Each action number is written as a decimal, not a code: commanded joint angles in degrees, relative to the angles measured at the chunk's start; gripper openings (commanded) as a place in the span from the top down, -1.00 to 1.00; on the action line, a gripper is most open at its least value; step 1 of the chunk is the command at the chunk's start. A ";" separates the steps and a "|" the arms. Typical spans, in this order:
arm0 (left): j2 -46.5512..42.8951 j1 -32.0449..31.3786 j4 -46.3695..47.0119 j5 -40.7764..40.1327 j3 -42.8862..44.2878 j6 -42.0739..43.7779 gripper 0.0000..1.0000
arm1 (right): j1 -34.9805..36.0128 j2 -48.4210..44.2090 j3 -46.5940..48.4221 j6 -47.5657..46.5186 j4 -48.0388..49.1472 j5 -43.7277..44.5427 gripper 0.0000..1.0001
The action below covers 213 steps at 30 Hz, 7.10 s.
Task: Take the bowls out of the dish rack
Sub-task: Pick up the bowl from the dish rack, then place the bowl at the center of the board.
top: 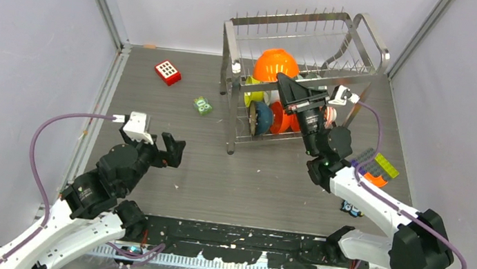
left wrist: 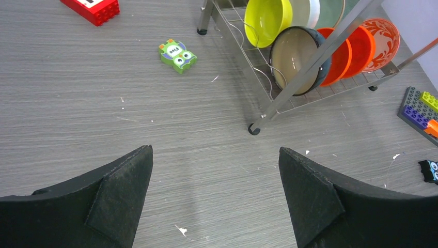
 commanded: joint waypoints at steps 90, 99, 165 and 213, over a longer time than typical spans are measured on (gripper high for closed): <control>4.37 -0.16 -2.28 -3.34 5.30 -1.96 -0.83 | -1.11 -21.08 42.41 -61.37 -106.08 -16.49 0.98; 4.86 -0.18 -7.56 -3.41 6.30 -4.59 -0.82 | 21.16 -12.65 43.00 -64.71 -108.23 11.24 0.98; 36.40 -17.32 -20.15 25.03 26.52 -1.90 -0.74 | 72.91 15.99 29.54 -91.93 -119.34 26.23 0.98; 45.26 -26.13 -16.90 17.62 25.84 -4.00 1.00 | 73.02 16.41 32.65 -90.99 -117.02 29.34 -0.48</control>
